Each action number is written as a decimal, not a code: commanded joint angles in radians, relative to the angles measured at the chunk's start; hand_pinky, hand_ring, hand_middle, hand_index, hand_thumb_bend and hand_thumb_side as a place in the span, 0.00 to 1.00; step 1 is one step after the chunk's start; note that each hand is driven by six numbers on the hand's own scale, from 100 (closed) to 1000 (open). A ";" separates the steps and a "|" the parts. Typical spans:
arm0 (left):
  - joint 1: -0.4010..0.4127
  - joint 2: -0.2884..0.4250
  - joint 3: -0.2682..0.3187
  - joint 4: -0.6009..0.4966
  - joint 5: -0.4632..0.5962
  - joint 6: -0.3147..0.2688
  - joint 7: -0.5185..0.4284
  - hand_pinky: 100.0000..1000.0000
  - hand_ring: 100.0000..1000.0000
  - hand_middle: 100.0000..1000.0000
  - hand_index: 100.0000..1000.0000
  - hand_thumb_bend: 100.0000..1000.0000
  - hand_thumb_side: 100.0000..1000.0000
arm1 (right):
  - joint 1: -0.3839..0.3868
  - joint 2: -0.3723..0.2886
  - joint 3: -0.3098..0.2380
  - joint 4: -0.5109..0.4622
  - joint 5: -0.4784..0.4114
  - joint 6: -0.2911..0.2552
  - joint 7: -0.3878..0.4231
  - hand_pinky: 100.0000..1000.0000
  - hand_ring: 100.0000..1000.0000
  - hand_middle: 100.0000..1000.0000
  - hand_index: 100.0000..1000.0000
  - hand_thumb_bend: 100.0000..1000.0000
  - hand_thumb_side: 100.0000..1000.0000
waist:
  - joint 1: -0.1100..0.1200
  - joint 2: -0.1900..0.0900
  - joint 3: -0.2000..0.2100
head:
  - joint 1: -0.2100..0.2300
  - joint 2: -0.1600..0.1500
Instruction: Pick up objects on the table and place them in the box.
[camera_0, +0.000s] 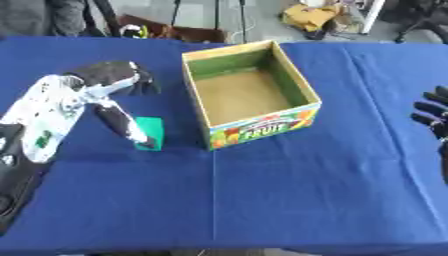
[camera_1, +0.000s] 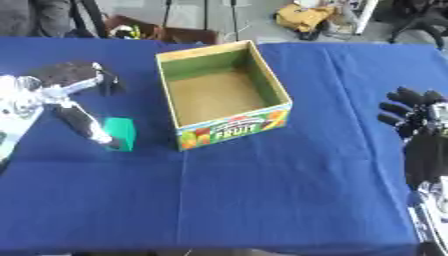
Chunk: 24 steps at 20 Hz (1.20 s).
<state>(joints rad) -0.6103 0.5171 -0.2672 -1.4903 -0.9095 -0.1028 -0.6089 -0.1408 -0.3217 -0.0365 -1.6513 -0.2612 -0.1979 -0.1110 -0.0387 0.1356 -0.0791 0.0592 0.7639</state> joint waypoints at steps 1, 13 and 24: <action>-0.010 0.004 0.015 -0.002 -0.046 -0.020 0.000 0.63 0.58 0.56 0.76 0.91 0.31 | -0.008 -0.027 -0.006 -0.009 0.004 -0.002 -0.001 0.72 0.73 0.71 0.80 0.00 1.00 | 0.000 -0.013 0.001 | 0.003 0.006; -0.009 -0.010 0.012 0.037 -0.094 -0.047 -0.001 0.63 0.58 0.56 0.76 0.87 0.32 | -0.007 -0.026 -0.005 -0.009 0.004 -0.002 -0.001 0.72 0.73 0.71 0.80 0.00 1.00 | -0.001 -0.013 -0.001 | 0.004 0.006; -0.005 -0.022 0.013 0.075 -0.050 -0.039 0.014 0.61 0.54 0.52 0.71 0.79 0.31 | -0.008 -0.025 -0.004 -0.008 0.004 -0.002 0.000 0.72 0.73 0.71 0.80 0.00 1.00 | -0.001 -0.012 -0.002 | 0.003 0.006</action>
<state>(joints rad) -0.6041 0.4845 -0.2668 -1.4076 -0.9699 -0.1424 -0.5987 -0.1406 -0.3217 -0.0365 -1.6512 -0.2612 -0.1979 -0.1110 -0.0392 0.1356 -0.0803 0.0597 0.7639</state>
